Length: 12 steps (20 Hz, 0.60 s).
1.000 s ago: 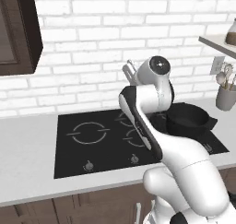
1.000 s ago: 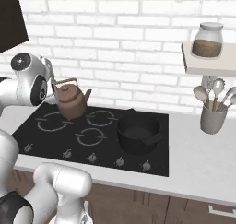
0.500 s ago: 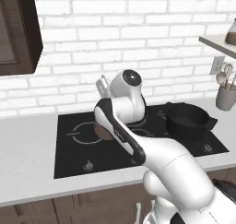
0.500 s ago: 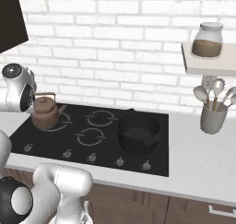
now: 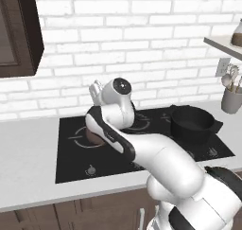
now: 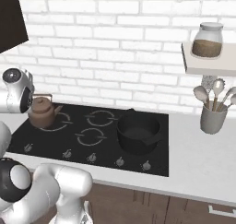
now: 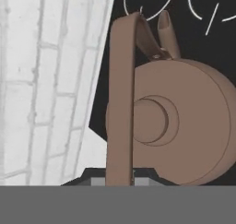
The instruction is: Pick the kettle from the counter and place it on a stove burner. Then turn the burner on.
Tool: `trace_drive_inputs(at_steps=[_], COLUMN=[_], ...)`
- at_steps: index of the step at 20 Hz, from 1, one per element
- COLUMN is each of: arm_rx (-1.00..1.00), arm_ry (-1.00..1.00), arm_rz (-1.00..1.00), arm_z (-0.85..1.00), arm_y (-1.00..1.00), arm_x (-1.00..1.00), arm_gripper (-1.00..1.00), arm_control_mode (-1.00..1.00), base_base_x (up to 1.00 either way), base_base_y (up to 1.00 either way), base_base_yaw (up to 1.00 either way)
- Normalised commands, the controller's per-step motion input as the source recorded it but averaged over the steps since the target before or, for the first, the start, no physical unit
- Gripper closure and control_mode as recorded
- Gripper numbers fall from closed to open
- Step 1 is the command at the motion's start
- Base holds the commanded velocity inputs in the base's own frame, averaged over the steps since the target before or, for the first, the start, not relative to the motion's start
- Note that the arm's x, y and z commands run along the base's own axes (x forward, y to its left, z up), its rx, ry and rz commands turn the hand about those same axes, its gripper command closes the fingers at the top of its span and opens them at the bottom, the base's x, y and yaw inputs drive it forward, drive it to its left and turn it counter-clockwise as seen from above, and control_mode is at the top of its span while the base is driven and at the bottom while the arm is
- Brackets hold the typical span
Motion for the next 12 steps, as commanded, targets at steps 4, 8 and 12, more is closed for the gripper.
trace_drive_inputs(at_steps=[4,8,12], arm_rx=[0.0,-0.06,-0.05], arm_ry=[-0.01,0.03,0.07], arm_rz=[-0.04,-0.05,0.0], arm_z=[-0.06,-0.07,-0.1], arm_y=[0.3,0.48,0.02], arm_x=[0.91,0.69,0.04], arm_gripper=[1.0,1.0,1.0], arm_control_mode=[-1.0,-1.0,-1.0], base_base_x=[0.0,0.0,0.0], base_base_y=[0.0,0.0,0.0], base_base_yaw=[0.0,0.0,0.0])
